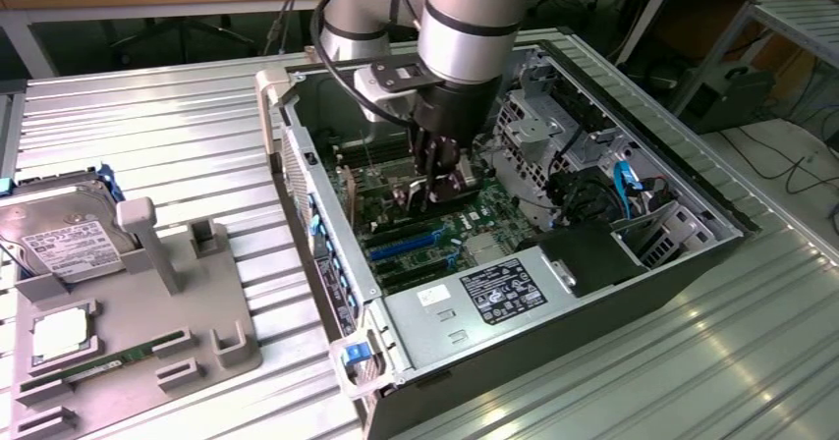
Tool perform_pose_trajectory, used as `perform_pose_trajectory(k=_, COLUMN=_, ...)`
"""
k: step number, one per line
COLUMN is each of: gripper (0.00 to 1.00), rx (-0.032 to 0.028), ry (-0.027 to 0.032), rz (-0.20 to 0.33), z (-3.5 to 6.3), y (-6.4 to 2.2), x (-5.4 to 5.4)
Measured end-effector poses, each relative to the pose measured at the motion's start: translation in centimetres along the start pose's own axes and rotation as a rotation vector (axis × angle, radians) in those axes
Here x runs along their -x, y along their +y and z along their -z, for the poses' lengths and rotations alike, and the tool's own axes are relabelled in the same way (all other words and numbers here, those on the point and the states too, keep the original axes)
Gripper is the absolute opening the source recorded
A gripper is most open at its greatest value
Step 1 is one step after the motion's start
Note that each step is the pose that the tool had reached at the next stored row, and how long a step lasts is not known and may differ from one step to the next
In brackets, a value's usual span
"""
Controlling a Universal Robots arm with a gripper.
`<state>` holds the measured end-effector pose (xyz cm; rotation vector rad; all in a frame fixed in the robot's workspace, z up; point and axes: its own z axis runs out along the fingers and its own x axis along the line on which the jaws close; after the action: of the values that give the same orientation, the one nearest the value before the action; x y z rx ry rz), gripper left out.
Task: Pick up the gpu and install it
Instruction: 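Insert the gpu into the slot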
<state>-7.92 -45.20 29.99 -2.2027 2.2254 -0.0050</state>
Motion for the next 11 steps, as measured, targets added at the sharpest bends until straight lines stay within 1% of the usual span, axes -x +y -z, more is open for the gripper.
perform_pose_trajectory(k=2, gripper=0.28, rx=0.0001, ry=-0.0001, rz=0.000, z=-0.30, y=0.01, x=0.0)
perform_pose_trajectory(k=4, gripper=0.28, rx=0.0000, ry=-0.0006, rz=0.000, z=-0.83, y=0.04, x=0.0)
perform_pose_trajectory(k=11, gripper=0.28, rx=0.0001, ry=-0.0023, rz=0.000, z=-1.90, y=0.07, x=0.0)
